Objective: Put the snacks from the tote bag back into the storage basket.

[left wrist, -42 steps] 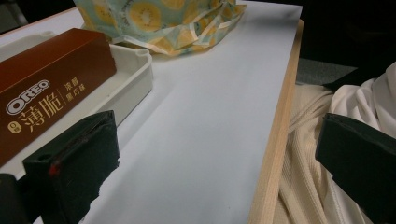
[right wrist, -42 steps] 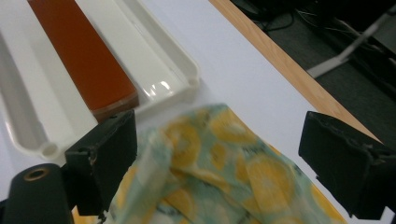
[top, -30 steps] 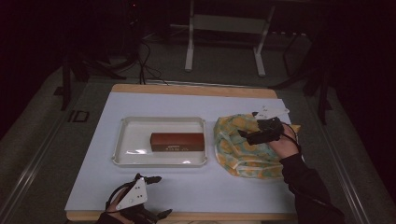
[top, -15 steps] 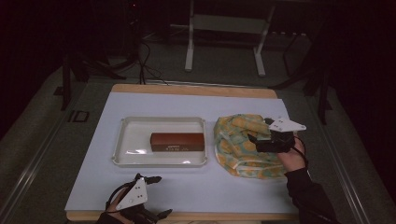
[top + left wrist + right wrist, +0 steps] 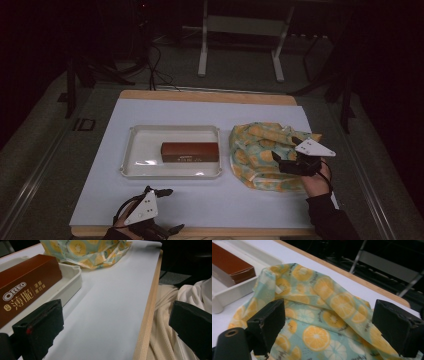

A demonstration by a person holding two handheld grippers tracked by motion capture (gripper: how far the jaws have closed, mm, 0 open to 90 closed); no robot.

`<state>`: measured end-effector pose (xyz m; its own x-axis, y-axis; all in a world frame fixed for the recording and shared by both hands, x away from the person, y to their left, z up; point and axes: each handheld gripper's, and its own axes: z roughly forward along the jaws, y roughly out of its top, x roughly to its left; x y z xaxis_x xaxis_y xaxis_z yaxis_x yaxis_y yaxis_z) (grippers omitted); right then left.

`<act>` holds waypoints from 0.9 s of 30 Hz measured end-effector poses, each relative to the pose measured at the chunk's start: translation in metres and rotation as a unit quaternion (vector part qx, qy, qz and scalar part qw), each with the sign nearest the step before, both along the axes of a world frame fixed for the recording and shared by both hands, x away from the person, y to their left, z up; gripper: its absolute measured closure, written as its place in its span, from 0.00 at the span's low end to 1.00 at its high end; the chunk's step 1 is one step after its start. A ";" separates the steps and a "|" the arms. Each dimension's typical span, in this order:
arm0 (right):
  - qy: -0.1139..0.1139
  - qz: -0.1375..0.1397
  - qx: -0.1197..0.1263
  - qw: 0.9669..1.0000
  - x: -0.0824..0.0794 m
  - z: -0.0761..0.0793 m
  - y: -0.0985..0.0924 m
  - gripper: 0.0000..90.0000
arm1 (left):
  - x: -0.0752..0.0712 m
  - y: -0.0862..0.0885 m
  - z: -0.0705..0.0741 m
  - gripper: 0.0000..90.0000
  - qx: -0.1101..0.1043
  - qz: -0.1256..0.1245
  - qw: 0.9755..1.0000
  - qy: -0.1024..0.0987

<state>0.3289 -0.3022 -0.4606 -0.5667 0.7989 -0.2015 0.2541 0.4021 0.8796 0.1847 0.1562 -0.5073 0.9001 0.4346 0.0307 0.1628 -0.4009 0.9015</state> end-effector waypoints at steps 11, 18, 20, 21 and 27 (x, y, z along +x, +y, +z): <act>0.000 -0.019 0.017 1.000 -0.017 -0.018 -0.010 0.13 | 0.000 0.000 0.000 0.00 0.001 0.000 1.000 0.000; -0.001 -0.035 0.014 0.999 -0.030 -0.031 -0.009 0.12 | 0.000 0.000 0.000 0.00 0.002 -0.002 1.000 0.000; -0.007 -0.040 0.018 0.999 -0.033 -0.034 -0.011 0.12 | -0.001 0.000 0.000 0.00 0.002 -0.002 1.000 -0.001; -0.011 -0.045 0.019 0.999 -0.035 -0.034 -0.011 0.12 | -0.001 0.000 0.000 0.00 0.001 -0.002 1.000 -0.001; -0.018 -0.051 0.021 0.998 -0.048 -0.038 -0.012 0.12 | 0.000 -0.001 0.000 0.00 0.004 -0.002 1.000 -0.001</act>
<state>0.2808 -0.3145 -0.4986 -0.4741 0.8608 -0.1850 0.2594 0.3374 0.9049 0.1844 0.1556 -0.5073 0.9015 0.4313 0.0348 0.1605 -0.4080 0.8988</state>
